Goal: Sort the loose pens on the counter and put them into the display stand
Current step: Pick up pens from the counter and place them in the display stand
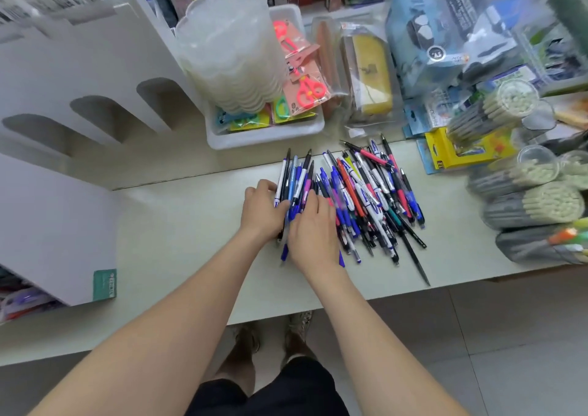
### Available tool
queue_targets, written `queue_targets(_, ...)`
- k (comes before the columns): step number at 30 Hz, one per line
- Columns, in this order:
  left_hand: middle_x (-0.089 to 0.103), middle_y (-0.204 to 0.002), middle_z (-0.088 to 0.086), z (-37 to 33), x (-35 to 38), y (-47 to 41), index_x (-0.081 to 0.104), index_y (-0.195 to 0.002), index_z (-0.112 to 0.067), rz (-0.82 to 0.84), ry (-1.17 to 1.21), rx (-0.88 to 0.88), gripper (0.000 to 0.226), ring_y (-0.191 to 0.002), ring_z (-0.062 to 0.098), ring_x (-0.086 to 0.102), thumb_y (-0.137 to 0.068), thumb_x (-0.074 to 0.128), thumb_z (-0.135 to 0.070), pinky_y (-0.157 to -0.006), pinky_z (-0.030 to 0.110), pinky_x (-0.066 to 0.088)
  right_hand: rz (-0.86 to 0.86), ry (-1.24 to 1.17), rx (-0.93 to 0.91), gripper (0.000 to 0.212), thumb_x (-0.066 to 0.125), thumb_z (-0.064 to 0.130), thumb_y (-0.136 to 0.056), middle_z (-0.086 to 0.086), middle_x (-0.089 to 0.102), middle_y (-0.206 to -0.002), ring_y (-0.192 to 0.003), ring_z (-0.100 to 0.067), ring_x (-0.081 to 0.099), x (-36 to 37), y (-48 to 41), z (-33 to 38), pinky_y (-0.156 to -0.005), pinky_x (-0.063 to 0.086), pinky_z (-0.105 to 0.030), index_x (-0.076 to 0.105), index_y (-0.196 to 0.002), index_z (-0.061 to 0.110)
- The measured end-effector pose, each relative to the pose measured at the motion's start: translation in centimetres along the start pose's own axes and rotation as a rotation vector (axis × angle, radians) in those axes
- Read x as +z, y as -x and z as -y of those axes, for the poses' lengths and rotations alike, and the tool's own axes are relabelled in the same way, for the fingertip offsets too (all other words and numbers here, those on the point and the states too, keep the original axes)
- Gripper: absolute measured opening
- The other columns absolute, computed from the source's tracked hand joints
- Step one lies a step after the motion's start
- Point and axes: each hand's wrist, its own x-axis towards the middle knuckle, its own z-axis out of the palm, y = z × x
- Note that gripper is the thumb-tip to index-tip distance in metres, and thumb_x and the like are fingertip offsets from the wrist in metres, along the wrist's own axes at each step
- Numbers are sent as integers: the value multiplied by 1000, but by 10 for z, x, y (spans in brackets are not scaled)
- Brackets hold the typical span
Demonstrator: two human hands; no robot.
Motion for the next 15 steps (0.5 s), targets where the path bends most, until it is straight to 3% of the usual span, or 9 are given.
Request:
queue_targets(2, 58, -109, 4, 3, -1, -1, 58, -129, -16, 4, -30, 13, 39, -99, 25, 58, -94, 75, -22, -80, 33, 42, -10, -41, 44, 57, 52, 14, -102, -18, 46, -149, -137, -34, 41, 2, -2, 5, -118, 33, -42, 37, -155, -1)
queue_targets(4, 69, -96, 4, 5, -5, 1, 60, -127, -18, 36, -32, 17, 35, -94, 26, 64, -94, 74, -20, -77, 36, 47, -27, -76, 122, 56, 52, 20, -105, -21, 45, -149, -138, -37, 41, 1, -8, 12, -117, 32, -44, 37, -154, -3)
queue_targets(7, 71, -94, 0, 11, -13, 6, 62, -129, -23, 178, 30, 14, 30, -91, 23, 67, -100, 62, -14, -76, 32, 53, 3, 3, 199, 73, 55, 43, -105, -22, 41, -150, -136, -40, 40, 0, -16, 23, -112, 35, -43, 31, -154, -5)
queue_targets(10, 71, -106, 5, 23, -24, 10, 67, -129, -24, 303, 65, 17, 51, -92, 24, 65, -93, 42, 2, -70, 26, 49, 42, 117, 236, 93, 64, 58, -97, -23, 37, -149, -133, -40, 41, 6, -25, 34, -100, 49, -43, 26, -152, -7)
queue_targets(13, 58, -113, 10, 35, -37, 13, 64, -135, -24, 182, -34, -34, 62, -97, 27, 59, -91, 35, 8, -70, 27, 45, 29, 248, 299, 101, 74, 53, -93, -23, 37, -148, -131, -36, 45, 23, -32, 38, -92, 57, -40, 22, -154, -8)
queue_targets(15, 58, -110, 8, 42, -44, 19, 63, -134, -21, 134, -29, -77, 56, -99, 29, 59, -94, 37, 7, -69, 28, 44, -6, 328, 300, 84, 67, 37, -98, -25, 39, -146, -128, -36, 48, 31, -32, 39, -93, 56, -38, 22, -152, -9)
